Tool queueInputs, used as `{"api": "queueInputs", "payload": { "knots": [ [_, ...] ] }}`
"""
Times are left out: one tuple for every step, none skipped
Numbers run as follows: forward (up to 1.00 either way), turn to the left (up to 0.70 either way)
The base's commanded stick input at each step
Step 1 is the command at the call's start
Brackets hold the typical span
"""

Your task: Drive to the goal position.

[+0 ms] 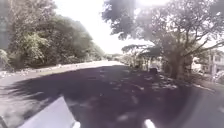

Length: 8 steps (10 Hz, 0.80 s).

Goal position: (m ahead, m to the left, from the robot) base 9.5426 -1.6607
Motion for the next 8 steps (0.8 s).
{"api": "queueInputs", "payload": {
  "knots": [
    [0.00,0.00],
    [0.06,0.00],
    [0.44,0.00],
    [0.50,0.00],
    [0.50,0.00],
    [0.50,0.00],
    [0.50,0.00],
    [0.50,0.00]
  ]
}}
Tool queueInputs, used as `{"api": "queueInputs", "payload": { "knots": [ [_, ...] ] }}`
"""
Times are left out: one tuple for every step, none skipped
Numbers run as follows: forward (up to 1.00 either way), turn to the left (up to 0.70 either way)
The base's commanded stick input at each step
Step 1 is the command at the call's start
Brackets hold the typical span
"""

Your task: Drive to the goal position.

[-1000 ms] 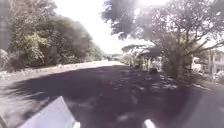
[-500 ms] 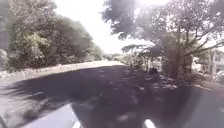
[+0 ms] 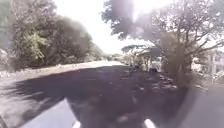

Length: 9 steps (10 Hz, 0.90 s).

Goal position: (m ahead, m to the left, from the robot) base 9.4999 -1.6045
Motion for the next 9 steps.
{"api": "queueInputs", "payload": {
  "knots": [
    [0.50,0.00],
    [0.50,0.00],
    [0.50,0.00],
    [0.50,0.00],
    [0.50,-0.08],
    [0.50,-0.29],
    [0.50,-0.50],
    [0.50,-0.48],
    [0.50,-0.19]
  ]
}}
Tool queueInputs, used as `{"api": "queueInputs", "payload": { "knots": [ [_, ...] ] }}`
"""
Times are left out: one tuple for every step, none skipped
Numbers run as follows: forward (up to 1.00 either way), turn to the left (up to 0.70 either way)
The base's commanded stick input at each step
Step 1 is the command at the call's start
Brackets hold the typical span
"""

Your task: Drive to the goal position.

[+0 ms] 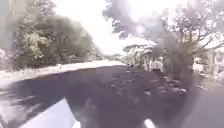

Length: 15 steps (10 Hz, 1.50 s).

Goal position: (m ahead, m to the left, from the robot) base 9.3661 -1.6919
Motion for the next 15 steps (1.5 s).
{"api": "queueInputs", "payload": {
  "knots": [
    [0.50,0.00],
    [0.50,0.00],
    [0.50,0.00],
    [0.50,0.00],
    [0.50,0.00],
    [0.50,0.00],
    [0.50,0.00],
    [0.50,0.00],
    [0.50,0.00],
    [0.50,0.00],
    [0.50,0.00],
    [0.50,0.00],
    [0.50,0.00],
    [0.50,0.00],
    [0.50,0.00]
  ]
}}
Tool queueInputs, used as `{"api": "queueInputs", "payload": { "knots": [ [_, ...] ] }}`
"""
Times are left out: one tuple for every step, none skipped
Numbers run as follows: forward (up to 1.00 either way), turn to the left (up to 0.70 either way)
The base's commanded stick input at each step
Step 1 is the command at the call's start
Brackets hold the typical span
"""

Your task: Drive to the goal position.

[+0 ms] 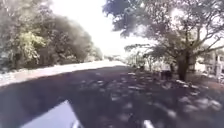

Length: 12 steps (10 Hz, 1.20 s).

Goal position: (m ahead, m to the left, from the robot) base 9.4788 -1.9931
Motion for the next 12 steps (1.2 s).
{"api": "queueInputs", "payload": {
  "knots": [
    [0.50,0.00],
    [0.50,0.00],
    [0.50,0.00],
    [0.50,-0.03],
    [0.50,-0.41],
    [0.50,0.00],
    [0.50,0.00],
    [0.50,0.00],
    [0.50,0.00],
    [0.50,0.00],
    [0.50,0.00],
    [0.50,0.00]
  ]
}}
